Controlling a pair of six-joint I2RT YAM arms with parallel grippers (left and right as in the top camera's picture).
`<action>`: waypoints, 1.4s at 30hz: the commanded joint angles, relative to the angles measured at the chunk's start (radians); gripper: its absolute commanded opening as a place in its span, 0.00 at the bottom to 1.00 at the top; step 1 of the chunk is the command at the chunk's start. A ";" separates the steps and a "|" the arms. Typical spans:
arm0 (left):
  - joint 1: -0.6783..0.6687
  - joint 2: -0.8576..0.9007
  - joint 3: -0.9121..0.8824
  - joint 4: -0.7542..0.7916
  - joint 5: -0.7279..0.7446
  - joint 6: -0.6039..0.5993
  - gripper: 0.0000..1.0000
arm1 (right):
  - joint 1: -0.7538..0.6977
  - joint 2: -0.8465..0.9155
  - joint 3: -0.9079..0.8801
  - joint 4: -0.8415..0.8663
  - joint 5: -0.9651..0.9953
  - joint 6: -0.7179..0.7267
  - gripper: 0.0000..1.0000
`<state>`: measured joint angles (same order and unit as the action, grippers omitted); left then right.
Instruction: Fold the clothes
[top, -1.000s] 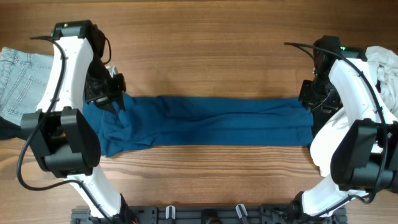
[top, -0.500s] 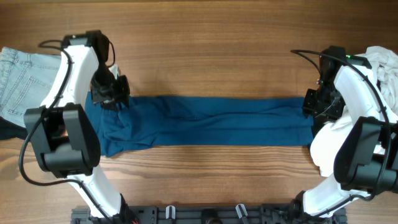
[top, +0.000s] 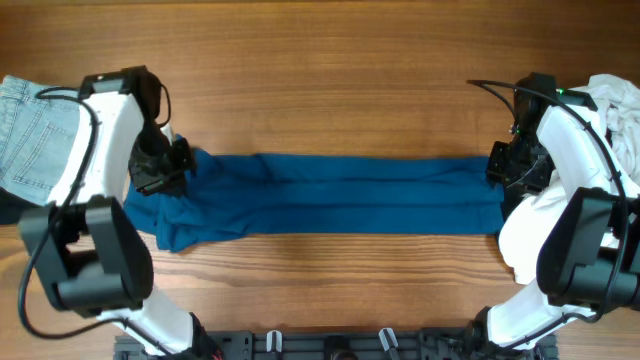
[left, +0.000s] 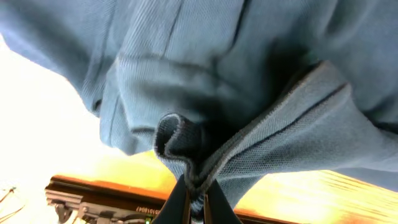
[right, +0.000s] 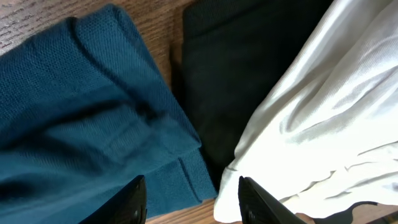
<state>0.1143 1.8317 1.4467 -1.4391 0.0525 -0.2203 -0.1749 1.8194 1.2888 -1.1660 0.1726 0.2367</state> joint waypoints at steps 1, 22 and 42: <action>0.002 -0.006 0.014 0.043 -0.028 -0.028 0.06 | -0.002 -0.017 -0.006 0.002 -0.014 -0.009 0.48; 0.004 -0.029 -0.235 0.287 -0.165 -0.146 0.44 | -0.002 -0.017 -0.006 0.002 -0.016 -0.025 0.49; 0.006 -0.004 -0.230 0.608 -0.140 -0.147 0.56 | -0.002 -0.017 -0.006 0.019 -0.164 -0.025 0.57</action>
<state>0.1135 1.7893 1.2423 -0.8421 -0.0917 -0.3634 -0.1749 1.8194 1.2888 -1.1416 0.0257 0.2180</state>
